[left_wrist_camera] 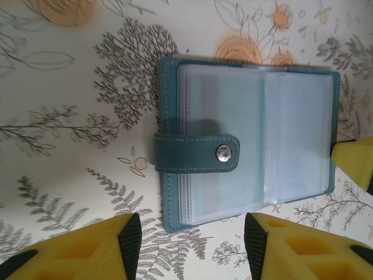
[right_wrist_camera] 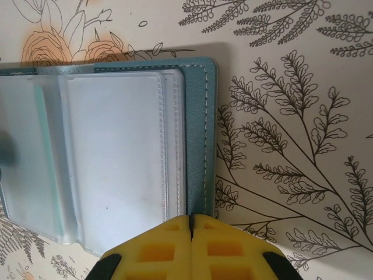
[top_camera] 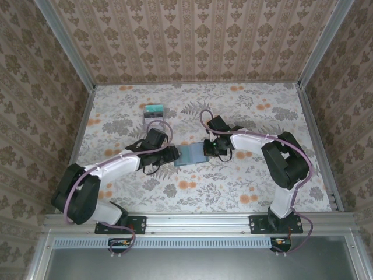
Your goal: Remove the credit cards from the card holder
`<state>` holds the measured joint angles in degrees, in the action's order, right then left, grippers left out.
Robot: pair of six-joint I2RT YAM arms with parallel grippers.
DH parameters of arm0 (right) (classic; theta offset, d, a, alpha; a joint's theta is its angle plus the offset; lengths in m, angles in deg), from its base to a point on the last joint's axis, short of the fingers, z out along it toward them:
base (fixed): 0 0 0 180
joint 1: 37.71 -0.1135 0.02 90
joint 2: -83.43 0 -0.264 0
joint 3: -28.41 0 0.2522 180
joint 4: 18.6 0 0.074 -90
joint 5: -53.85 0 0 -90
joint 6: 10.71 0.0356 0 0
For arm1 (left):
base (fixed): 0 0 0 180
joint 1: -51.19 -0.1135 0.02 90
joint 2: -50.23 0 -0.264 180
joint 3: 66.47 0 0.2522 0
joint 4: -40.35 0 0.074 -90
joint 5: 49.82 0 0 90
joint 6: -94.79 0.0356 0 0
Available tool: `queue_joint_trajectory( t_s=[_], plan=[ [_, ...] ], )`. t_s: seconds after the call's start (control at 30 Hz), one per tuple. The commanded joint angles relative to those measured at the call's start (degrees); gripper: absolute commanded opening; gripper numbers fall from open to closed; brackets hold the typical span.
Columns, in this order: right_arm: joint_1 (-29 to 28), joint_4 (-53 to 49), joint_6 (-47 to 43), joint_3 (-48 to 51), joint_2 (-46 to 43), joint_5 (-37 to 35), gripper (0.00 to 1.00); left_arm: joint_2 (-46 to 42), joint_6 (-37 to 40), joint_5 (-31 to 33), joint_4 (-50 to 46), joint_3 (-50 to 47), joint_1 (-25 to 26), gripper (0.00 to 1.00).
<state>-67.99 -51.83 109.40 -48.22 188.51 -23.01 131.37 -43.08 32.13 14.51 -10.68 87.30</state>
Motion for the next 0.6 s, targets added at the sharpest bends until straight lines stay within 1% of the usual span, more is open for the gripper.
queue_joint_trajectory(
  t_s=[0.0, 0.2, 0.43, 0.57],
  plan=[
    [-0.17, 0.82, -0.82, 0.67, 1.98, -1.55, 0.00, 2.53, -0.29, -2.71, 2.30, 3.00, 0.77, 0.51],
    [-0.16, 1.89, 0.10, 2.55, 1.93, -1.28, 0.00, 7.18, 1.19, -4.38, 1.46, 5.21, 0.97, 0.47],
    [-0.22, 1.98, 0.58, 3.02, 1.99, -0.69, 0.00, 10.96, 2.09, -4.64, -0.43, 7.06, 0.97, 0.46],
    [-0.26, 1.98, 0.76, 2.97, 2.00, -0.40, 0.00, 12.61, 2.18, -5.86, 0.48, 7.51, 1.05, 0.46]
  ],
)
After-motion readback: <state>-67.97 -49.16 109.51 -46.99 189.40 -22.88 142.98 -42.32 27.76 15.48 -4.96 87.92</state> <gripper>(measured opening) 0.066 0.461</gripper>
